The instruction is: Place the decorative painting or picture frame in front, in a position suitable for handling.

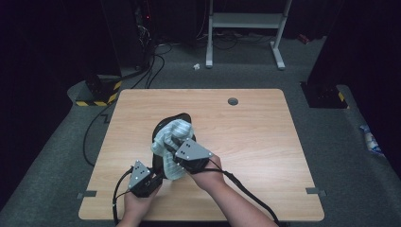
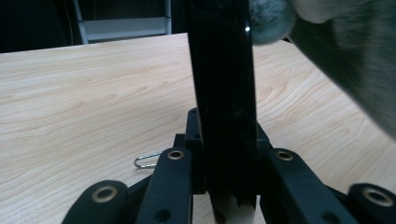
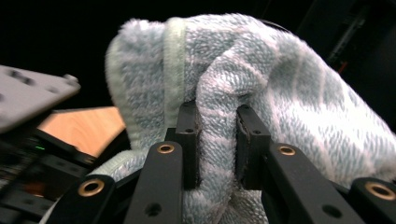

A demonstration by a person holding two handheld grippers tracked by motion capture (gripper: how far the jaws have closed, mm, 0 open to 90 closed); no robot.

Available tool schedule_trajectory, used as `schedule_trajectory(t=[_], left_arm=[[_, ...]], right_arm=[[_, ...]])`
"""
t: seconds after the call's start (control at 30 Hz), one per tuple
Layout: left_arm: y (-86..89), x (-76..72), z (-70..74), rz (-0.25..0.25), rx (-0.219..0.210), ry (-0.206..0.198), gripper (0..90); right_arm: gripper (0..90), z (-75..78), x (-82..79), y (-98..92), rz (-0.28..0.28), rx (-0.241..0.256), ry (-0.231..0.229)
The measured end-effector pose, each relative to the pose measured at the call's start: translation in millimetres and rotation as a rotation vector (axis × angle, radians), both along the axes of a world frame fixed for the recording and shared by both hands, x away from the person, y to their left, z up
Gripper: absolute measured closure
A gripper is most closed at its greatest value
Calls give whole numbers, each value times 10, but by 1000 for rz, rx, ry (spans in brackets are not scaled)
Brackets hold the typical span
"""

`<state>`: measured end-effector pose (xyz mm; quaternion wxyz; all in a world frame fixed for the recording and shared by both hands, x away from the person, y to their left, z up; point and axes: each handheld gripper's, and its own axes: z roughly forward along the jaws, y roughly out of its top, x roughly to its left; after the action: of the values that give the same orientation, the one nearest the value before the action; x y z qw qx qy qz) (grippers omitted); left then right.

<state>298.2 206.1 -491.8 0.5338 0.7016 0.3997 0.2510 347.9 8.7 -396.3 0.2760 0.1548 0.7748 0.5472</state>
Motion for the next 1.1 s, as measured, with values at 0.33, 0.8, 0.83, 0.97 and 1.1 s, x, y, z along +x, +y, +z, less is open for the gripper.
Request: schedule_trajectory(t=[0.33,0.8,0.83,0.97,1.1], left_arm=[[-10,-1,2,-2,8,-3,781],[-5,1,4,-1,7,2,782],[-4,1,3,-1,4,3,783],[-1,3,6,-1,2,5,784],[0,6,8,-1,3,5,784]], right_arm=[[736,-239,760,-454,-258,-24,120],[738,-75,-27,-28,9,-6,31],[738,-69,-88,9,40,-2,39],[740,-75,-102,26,53,-10,41],[741,-125,129,-102,-15,-11,71]])
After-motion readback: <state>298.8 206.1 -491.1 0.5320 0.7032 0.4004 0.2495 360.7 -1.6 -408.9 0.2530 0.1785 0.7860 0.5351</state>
